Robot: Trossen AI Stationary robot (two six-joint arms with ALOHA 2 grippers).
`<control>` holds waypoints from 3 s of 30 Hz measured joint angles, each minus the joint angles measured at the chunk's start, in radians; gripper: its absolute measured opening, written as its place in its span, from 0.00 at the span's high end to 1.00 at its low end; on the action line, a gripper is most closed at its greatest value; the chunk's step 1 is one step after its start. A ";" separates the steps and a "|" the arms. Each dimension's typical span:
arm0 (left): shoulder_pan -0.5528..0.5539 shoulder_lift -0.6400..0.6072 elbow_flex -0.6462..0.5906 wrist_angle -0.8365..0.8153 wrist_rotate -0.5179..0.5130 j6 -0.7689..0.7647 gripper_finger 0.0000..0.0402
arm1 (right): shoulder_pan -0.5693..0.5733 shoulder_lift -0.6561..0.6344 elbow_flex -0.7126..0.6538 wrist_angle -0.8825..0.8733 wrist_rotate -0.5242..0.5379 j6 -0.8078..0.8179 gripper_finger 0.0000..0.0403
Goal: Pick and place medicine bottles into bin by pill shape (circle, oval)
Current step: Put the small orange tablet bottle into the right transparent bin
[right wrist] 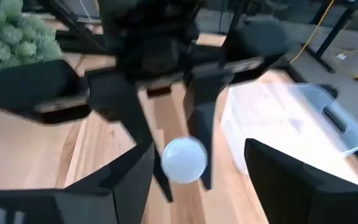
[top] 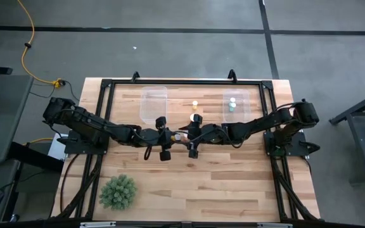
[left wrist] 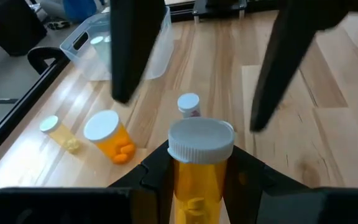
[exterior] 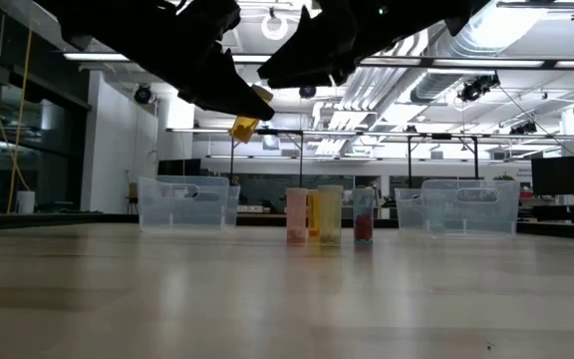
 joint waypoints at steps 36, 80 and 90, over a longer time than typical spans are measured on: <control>0.000 0.000 0.000 0.032 0.076 0.017 0.76 | -0.029 0.008 0.000 -0.027 -0.161 0.029 0.48; -0.001 0.000 -0.001 0.056 0.049 -0.016 0.64 | -0.026 0.008 0.000 -0.005 -0.202 0.018 0.74; 0.000 -0.046 0.000 -0.003 0.071 -0.068 0.52 | -0.026 -0.039 0.000 -0.130 -0.198 0.009 0.74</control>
